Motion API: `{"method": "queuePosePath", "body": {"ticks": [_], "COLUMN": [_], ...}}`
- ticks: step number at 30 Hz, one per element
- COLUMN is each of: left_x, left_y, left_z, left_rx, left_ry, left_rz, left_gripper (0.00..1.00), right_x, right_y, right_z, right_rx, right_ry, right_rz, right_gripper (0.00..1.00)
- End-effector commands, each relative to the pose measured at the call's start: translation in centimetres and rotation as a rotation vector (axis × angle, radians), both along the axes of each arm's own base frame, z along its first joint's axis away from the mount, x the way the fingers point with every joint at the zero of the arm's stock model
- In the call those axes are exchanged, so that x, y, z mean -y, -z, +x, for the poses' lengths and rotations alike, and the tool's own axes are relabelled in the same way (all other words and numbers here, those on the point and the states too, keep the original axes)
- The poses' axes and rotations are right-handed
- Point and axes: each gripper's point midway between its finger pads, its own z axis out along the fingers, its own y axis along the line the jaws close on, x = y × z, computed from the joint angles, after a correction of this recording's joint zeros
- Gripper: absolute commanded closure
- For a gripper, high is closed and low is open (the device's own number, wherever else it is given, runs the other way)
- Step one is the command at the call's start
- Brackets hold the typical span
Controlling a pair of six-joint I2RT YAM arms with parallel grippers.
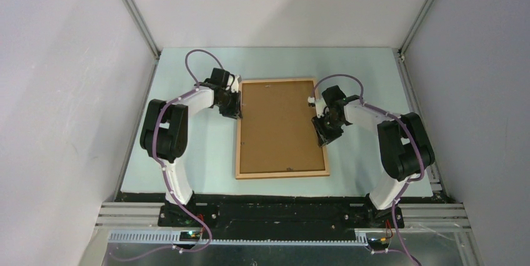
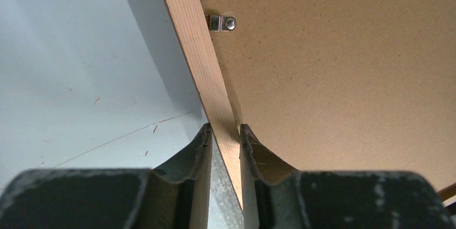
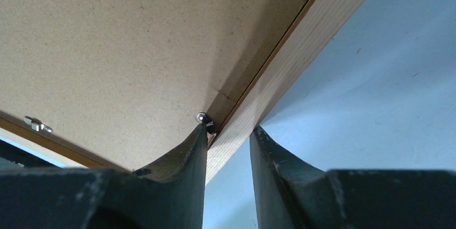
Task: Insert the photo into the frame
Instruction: Install the photo frame at the center of the board.
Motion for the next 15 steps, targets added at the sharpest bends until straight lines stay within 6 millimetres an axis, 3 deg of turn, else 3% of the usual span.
{"method": "queuePosePath", "body": {"ticks": [1, 9, 15], "left_x": [-0.7, -0.7, -0.6], "left_y": [1.0, 0.8, 0.9], "left_z": [-0.4, -0.3, -0.4], "left_rx": [-0.022, -0.019, -0.024], "left_ry": [-0.011, -0.015, -0.012], "left_rz": [0.011, 0.007, -0.002], "left_gripper": [0.75, 0.74, 0.73], "right_x": [-0.8, -0.4, 0.1], "right_y": [-0.5, -2.6, -3.9], "right_z": [1.2, 2.5, 4.0], "right_rx": [0.053, 0.093, 0.131], "right_ry": [-0.048, 0.011, 0.051], "right_rz": [0.032, 0.083, 0.105], "right_gripper": [0.63, 0.39, 0.33]}}
